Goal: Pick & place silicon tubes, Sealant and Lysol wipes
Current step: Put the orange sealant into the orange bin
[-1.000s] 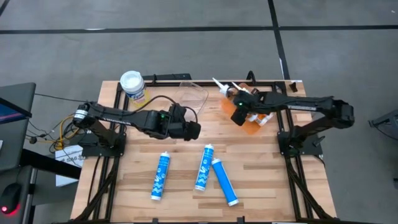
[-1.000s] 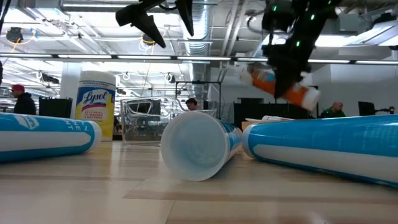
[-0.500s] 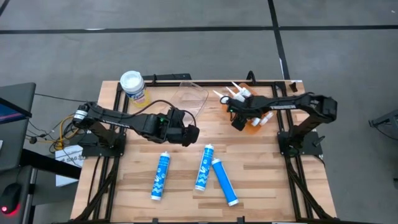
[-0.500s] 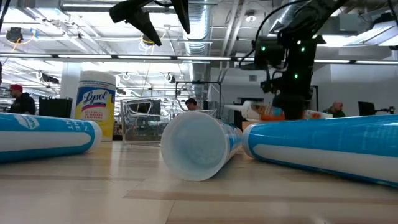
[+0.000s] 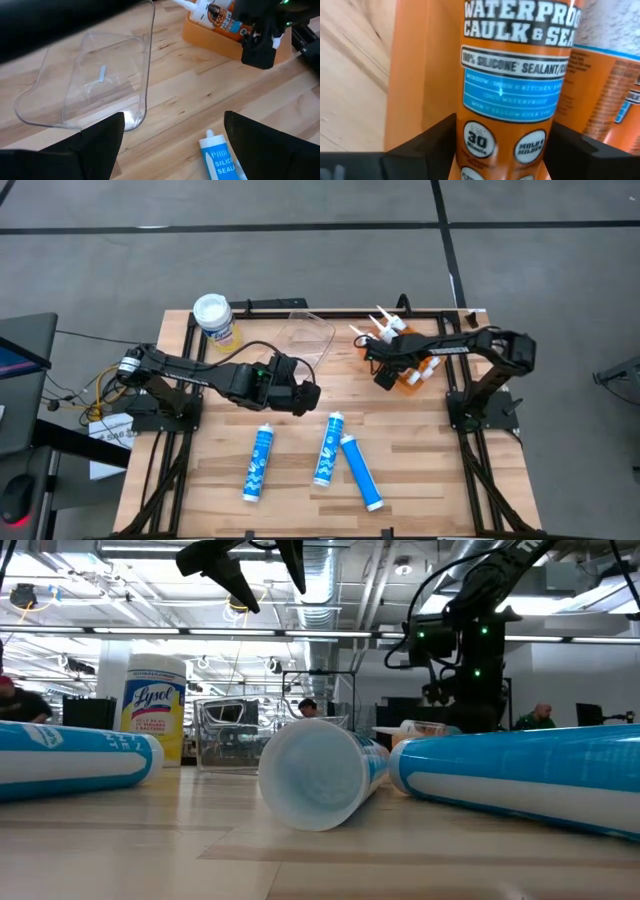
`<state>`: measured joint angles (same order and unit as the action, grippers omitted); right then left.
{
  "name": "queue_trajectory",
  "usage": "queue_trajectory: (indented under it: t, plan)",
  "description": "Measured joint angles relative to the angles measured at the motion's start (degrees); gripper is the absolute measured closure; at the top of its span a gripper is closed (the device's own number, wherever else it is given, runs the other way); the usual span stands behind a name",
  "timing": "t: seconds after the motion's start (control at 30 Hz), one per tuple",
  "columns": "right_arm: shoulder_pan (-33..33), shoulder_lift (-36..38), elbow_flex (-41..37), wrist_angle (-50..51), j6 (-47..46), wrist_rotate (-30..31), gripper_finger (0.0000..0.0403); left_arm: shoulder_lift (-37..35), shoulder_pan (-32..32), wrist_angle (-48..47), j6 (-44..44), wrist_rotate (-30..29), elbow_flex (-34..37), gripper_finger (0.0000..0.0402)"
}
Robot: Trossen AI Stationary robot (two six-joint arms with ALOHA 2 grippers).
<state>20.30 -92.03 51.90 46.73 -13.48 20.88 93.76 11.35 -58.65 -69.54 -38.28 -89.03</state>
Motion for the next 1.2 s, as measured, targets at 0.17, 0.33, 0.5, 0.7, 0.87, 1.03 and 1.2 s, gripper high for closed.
queue_trajectory:
  t: [0.17, 0.33, 0.5, 0.7, 0.87, 1.03, 1.2]
  plan:
    - [0.1, 1.2, 0.0, 0.6, 0.1, -0.1, 0.0153, 0.0, 0.0, 0.0, 0.0, 0.0, 0.0, 0.0067]
    - [0.1, 1.4, 0.0, 2.8, 0.4, 0.0, 0.0152, 0.0, 0.0, 0.0, 0.0, -0.1, 0.0, 0.0067]
    - [0.1, 1.4, 0.0, 7.0, 0.0, 0.1, 0.0153, 0.0, 0.0, 0.0, 0.0, -0.2, 0.0, 0.0067]
    - [0.1, 1.4, 1.6, 9.4, -0.5, 0.1, 0.0153, 0.0, 0.0, 0.0, 0.0, -0.2, 0.0, 0.0067]
    - [0.1, 1.4, 2.6, 10.1, -0.1, 0.2, 0.0153, 0.0, 0.0, 0.0, 0.0, -0.2, 0.0, 0.0067]
    - [0.1, 1.4, 2.6, 10.2, -0.1, 0.2, 0.0153, 0.0, 0.0, 0.0, 0.0, 0.1, 0.0, 0.0067]
    - [0.1, 1.4, 2.6, 10.5, -1.7, 1.1, 0.0153, 0.0, 0.0, 0.0, 0.0, 0.1, 0.0, 0.0067]
